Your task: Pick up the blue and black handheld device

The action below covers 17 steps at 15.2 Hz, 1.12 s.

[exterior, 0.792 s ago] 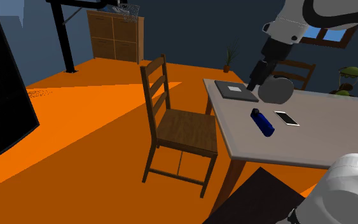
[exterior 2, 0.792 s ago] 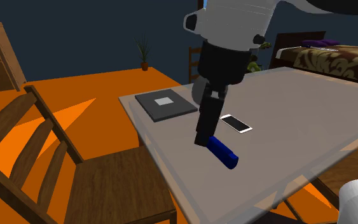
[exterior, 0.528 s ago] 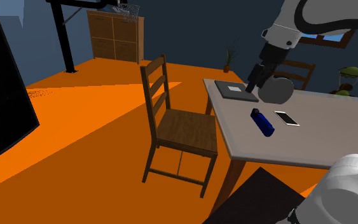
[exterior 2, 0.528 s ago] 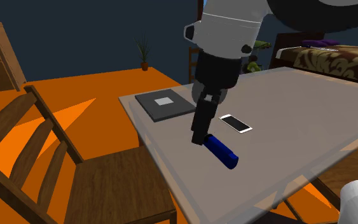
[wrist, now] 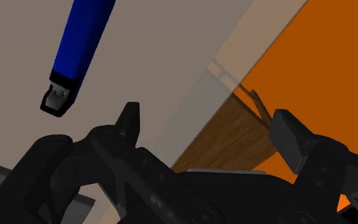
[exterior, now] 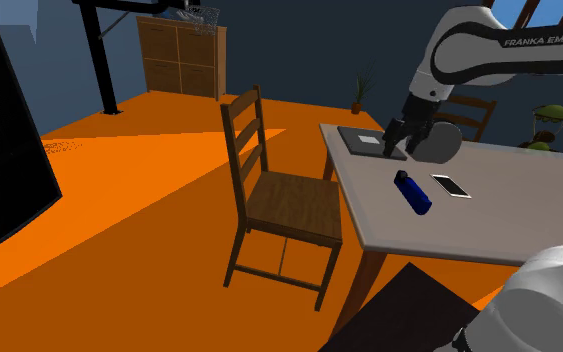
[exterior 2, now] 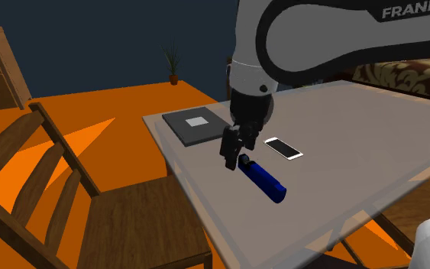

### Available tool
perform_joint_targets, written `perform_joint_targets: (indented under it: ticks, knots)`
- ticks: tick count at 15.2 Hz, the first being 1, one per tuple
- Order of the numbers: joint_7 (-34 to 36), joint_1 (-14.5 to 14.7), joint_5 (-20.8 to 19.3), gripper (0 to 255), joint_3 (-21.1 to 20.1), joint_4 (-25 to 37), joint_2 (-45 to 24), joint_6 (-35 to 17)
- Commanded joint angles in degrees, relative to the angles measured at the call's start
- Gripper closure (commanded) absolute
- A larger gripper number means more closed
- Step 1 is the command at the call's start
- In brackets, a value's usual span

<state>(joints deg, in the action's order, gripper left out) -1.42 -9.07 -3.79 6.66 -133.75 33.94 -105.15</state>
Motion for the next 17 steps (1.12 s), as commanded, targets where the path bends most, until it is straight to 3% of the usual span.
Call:
perform_joint_targets:
  ticks: [1, 13, 17]
  knots:
    - [1.74, -1.56, -0.36, 0, 1.02, -0.55, -1.85, -1.55]
    - [10.26, -10.62, -2.03, 0, 8.63, -3.13, -14.19, -11.19]
    - [10.45, -10.92, -2.01, 0, 9.16, -4.78, -15.55, -14.01]
